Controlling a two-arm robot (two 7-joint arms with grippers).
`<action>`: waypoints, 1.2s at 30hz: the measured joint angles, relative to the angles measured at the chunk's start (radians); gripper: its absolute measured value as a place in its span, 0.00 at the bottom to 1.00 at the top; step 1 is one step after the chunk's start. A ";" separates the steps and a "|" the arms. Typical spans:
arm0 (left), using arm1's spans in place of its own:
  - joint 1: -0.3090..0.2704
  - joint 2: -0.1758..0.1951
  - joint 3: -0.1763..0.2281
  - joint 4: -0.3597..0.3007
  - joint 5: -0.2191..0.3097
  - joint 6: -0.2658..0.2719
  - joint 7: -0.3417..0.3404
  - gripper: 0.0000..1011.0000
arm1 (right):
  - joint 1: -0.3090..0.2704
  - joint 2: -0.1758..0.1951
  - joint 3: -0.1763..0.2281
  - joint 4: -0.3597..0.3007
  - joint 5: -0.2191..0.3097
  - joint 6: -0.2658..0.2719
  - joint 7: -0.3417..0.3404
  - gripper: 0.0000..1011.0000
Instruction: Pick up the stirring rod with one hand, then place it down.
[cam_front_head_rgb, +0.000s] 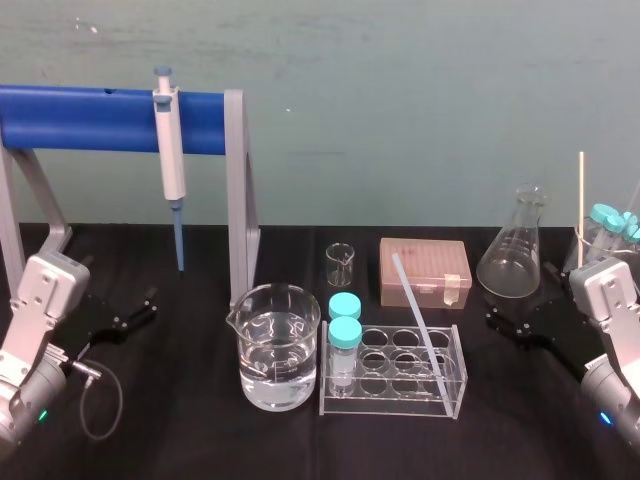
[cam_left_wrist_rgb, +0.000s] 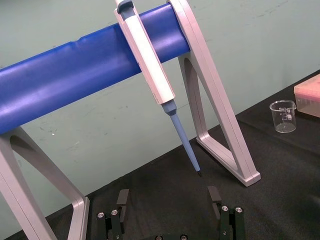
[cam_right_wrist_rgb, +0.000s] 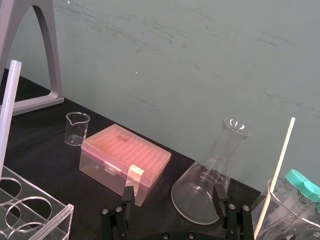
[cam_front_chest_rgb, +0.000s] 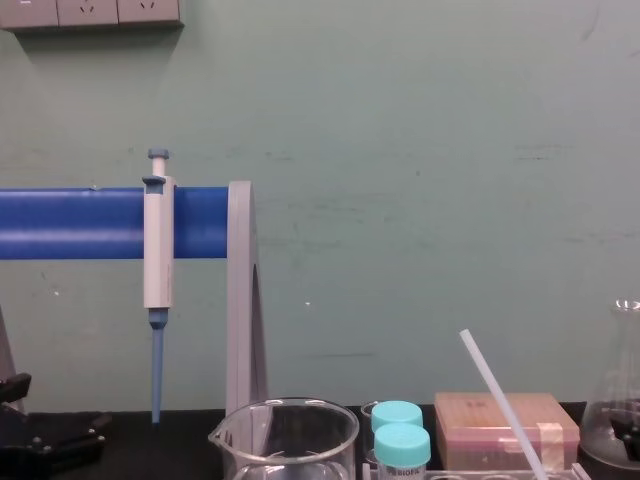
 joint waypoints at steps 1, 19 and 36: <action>0.000 0.000 0.000 0.000 0.000 0.000 0.000 0.99 | 0.000 0.000 0.000 0.000 0.000 0.000 0.000 0.99; 0.000 0.000 0.000 0.000 0.000 0.000 0.000 0.99 | 0.000 0.000 0.000 0.000 0.000 0.000 0.000 0.99; 0.000 0.000 0.000 0.000 0.000 0.000 0.000 0.99 | -0.012 0.012 0.127 -0.106 0.235 0.144 0.185 0.99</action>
